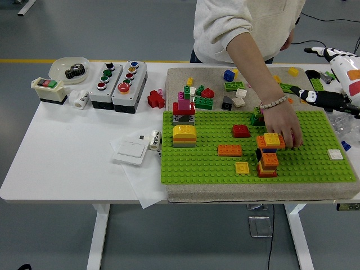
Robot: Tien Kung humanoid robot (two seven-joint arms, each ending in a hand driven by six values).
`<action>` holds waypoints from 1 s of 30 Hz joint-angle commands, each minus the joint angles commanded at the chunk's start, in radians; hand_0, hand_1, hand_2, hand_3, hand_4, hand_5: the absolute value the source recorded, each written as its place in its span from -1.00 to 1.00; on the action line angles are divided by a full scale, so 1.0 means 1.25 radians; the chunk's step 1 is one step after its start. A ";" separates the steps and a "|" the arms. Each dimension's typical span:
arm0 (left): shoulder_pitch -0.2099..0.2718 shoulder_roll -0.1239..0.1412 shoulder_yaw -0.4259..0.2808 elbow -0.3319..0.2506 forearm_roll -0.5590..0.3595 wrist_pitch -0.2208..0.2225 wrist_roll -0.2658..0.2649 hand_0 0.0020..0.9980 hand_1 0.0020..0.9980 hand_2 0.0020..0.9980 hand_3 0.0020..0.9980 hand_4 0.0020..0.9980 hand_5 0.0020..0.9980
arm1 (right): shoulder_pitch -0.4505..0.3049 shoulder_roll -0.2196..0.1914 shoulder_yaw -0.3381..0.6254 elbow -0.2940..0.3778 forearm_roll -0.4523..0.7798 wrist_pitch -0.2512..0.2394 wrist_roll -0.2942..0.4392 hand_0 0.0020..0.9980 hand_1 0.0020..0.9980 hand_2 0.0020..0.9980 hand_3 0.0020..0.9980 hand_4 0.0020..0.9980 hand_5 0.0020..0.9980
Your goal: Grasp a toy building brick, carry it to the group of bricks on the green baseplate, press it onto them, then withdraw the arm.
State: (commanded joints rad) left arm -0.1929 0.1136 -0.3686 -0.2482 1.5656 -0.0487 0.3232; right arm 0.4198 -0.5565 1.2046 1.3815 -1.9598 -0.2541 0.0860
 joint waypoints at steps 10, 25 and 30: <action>-0.001 0.001 -0.002 0.000 0.005 -0.003 0.001 0.10 0.21 0.36 0.21 0.28 0.47 | 0.032 -0.039 0.021 -0.126 -0.003 0.064 0.018 0.44 0.46 0.62 0.67 0.78 0.18; 0.001 0.002 -0.002 0.000 0.004 0.000 0.001 0.10 0.21 0.36 0.21 0.28 0.47 | 0.043 -0.060 0.008 -0.249 -0.013 0.126 0.070 0.43 0.45 0.60 0.62 0.77 0.17; -0.002 0.001 0.003 -0.001 -0.006 0.002 0.000 0.10 0.22 0.36 0.21 0.28 0.47 | 0.053 -0.062 -0.029 -0.273 -0.025 0.156 0.116 0.42 0.45 0.59 0.59 0.76 0.15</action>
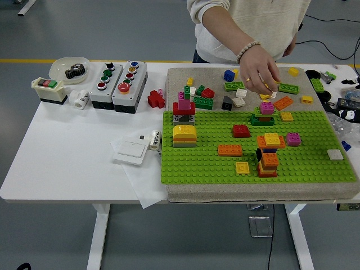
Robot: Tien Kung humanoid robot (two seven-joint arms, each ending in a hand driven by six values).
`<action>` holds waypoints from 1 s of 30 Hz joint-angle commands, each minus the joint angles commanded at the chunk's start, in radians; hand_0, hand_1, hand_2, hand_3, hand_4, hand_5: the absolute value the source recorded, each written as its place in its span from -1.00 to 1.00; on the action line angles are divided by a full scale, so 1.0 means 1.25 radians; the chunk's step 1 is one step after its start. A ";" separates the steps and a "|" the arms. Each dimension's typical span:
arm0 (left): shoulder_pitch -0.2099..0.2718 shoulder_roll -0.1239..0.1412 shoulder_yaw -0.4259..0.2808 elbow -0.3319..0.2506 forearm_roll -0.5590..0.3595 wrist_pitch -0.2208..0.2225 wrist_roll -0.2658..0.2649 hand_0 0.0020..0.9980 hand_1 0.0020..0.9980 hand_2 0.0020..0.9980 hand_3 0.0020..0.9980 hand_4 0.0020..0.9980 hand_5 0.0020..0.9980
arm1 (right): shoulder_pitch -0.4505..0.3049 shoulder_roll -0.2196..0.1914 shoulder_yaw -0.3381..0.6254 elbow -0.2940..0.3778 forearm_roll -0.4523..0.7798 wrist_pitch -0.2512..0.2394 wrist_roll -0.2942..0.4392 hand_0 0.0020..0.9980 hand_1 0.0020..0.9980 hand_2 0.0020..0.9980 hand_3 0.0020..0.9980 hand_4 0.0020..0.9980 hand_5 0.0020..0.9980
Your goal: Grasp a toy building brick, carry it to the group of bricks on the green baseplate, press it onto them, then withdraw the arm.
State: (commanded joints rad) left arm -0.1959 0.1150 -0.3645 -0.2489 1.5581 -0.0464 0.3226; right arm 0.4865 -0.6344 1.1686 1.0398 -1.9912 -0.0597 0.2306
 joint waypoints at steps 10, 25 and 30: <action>-0.001 -0.001 -0.001 0.000 0.003 -0.006 -0.003 0.10 0.22 0.36 0.21 0.28 0.47 | 0.028 0.019 -0.063 -0.043 0.004 0.023 0.072 0.28 0.23 0.40 0.38 0.71 -0.31; 0.002 -0.003 0.001 -0.001 0.001 -0.009 -0.004 0.10 0.22 0.36 0.21 0.27 0.47 | 0.088 0.058 -0.199 -0.135 0.035 -0.004 0.105 0.25 0.23 0.41 0.46 0.76 -0.41; 0.002 -0.003 0.000 -0.001 0.003 -0.010 -0.003 0.10 0.22 0.36 0.21 0.27 0.47 | 0.101 0.071 -0.227 -0.163 0.051 -0.020 0.113 0.26 0.25 0.44 0.57 0.79 -0.41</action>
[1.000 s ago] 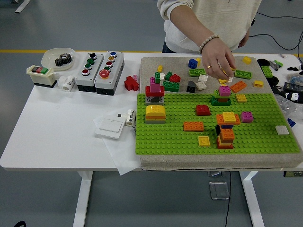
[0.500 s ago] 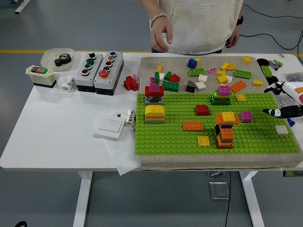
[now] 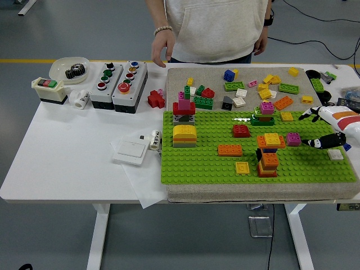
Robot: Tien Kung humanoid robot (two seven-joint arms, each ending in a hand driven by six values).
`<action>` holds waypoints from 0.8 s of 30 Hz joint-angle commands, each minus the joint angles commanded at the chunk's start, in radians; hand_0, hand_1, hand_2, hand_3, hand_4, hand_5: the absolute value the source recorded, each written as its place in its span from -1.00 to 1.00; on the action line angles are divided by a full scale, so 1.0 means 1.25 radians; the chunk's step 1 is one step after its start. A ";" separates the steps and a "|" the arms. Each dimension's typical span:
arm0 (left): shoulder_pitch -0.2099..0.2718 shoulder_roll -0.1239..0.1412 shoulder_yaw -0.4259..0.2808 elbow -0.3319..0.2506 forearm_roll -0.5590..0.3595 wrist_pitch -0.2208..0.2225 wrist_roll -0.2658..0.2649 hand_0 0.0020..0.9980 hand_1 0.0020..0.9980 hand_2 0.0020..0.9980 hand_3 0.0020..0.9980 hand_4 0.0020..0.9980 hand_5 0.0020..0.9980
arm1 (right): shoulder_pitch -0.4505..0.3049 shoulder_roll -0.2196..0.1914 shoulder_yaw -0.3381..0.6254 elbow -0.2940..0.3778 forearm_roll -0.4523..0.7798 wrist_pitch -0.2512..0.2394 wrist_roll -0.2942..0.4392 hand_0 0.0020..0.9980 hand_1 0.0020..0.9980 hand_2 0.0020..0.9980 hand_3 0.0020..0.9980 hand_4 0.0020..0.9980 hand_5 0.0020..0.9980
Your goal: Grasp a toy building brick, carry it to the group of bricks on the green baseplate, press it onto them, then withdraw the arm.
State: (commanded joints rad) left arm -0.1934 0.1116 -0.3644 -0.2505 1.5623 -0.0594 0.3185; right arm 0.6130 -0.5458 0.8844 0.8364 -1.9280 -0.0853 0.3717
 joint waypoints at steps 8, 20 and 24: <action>0.001 -0.001 -0.001 -0.001 0.003 -0.002 0.000 0.10 0.22 0.36 0.21 0.27 0.47 | 0.008 0.019 -0.033 -0.037 0.005 -0.024 0.015 0.27 0.26 0.46 0.61 0.79 -0.43; 0.004 -0.004 -0.008 -0.004 0.014 -0.005 0.000 0.10 0.23 0.36 0.21 0.27 0.46 | 0.033 0.042 -0.079 -0.074 0.035 -0.039 0.013 0.23 0.24 0.44 0.60 0.78 -0.44; 0.005 -0.005 -0.013 -0.004 0.021 -0.007 0.000 0.10 0.24 0.37 0.21 0.27 0.46 | 0.043 0.051 -0.095 -0.086 0.036 -0.042 0.008 0.22 0.23 0.43 0.58 0.75 -0.44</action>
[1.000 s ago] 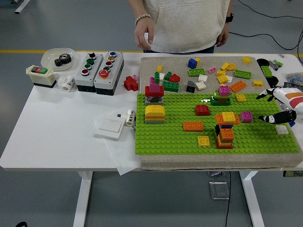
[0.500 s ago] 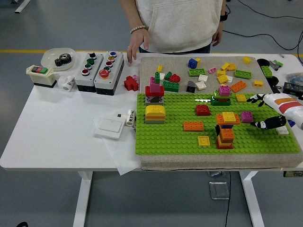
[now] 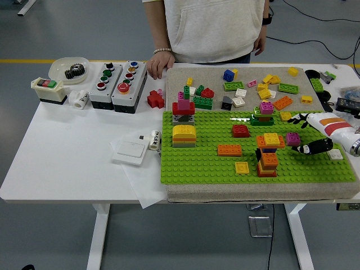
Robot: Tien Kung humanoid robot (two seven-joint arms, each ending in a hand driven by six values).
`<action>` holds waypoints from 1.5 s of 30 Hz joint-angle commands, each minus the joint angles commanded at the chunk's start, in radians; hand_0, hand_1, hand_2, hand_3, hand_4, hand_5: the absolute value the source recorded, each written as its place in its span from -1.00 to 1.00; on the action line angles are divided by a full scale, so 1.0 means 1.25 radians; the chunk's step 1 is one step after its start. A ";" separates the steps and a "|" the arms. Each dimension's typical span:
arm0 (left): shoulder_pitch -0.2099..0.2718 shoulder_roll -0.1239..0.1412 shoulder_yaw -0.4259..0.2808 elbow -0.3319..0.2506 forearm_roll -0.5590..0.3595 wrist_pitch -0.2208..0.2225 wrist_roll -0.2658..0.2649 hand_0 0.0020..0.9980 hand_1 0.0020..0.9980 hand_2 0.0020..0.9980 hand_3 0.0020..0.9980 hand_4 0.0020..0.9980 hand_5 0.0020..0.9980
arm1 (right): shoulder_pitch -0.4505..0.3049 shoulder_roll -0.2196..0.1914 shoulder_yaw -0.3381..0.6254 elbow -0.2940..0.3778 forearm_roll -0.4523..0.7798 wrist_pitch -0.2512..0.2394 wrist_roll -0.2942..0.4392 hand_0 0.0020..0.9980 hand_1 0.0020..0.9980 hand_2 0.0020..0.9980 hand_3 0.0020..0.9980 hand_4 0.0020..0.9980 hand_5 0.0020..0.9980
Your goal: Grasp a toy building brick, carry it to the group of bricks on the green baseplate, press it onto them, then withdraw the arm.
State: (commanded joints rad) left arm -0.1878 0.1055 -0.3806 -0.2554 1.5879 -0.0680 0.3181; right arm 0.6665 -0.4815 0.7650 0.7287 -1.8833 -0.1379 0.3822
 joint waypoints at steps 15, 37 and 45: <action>-0.005 -0.001 0.002 -0.002 -0.002 -0.001 -0.002 0.10 0.24 0.37 0.21 0.27 0.46 | 0.026 0.013 -0.036 -0.034 -0.057 -0.029 -0.029 0.12 0.09 0.24 0.25 0.60 -0.42; -0.013 -0.003 0.001 -0.005 0.002 -0.003 -0.002 0.11 0.25 0.37 0.22 0.27 0.46 | 0.039 0.023 -0.059 -0.057 -0.036 -0.038 -0.040 0.02 0.05 0.19 0.20 0.55 -0.38; -0.018 -0.004 0.000 -0.006 0.005 -0.002 -0.001 0.10 0.25 0.37 0.22 0.27 0.47 | 0.045 0.030 -0.071 -0.070 -0.030 -0.040 -0.043 -0.01 0.03 0.19 0.19 0.54 -0.34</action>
State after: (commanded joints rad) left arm -0.2103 0.1011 -0.3808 -0.2629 1.5944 -0.0706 0.3165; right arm 0.7224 -0.4434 0.6760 0.6412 -1.9214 -0.1883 0.3278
